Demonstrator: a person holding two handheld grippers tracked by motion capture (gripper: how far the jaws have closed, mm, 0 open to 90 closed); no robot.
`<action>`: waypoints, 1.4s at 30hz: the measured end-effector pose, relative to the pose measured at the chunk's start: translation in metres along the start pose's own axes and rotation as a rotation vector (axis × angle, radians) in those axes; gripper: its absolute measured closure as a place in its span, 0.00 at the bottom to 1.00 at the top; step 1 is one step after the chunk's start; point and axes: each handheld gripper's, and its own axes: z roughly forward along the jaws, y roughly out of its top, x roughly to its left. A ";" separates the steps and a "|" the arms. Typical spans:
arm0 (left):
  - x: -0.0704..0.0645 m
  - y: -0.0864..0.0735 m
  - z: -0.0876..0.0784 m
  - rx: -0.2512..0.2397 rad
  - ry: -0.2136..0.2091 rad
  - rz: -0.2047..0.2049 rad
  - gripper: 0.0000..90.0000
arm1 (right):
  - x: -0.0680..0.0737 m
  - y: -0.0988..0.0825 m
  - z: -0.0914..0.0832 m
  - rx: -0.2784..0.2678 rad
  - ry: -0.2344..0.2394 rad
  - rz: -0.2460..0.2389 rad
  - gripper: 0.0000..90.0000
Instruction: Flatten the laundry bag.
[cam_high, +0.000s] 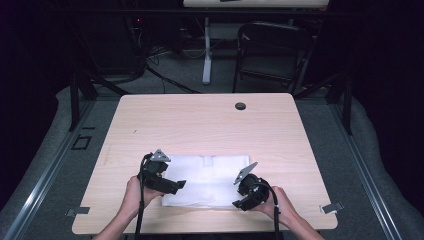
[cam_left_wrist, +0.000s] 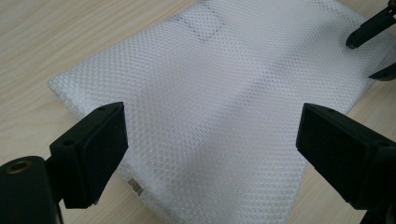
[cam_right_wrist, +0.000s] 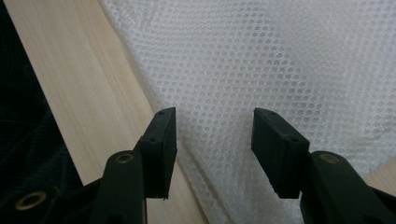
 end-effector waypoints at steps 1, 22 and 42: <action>0.000 -0.001 0.001 -0.003 -0.005 -0.003 0.10 | 0.001 0.001 0.002 0.012 -0.004 -0.007 0.57; -0.013 -0.011 0.013 0.076 -0.030 0.059 0.11 | 0.003 -0.006 0.003 0.056 -0.029 -0.039 0.93; -0.033 -0.013 0.028 0.132 -0.111 0.136 0.12 | 0.001 -0.001 -0.003 0.046 0.004 -0.015 0.85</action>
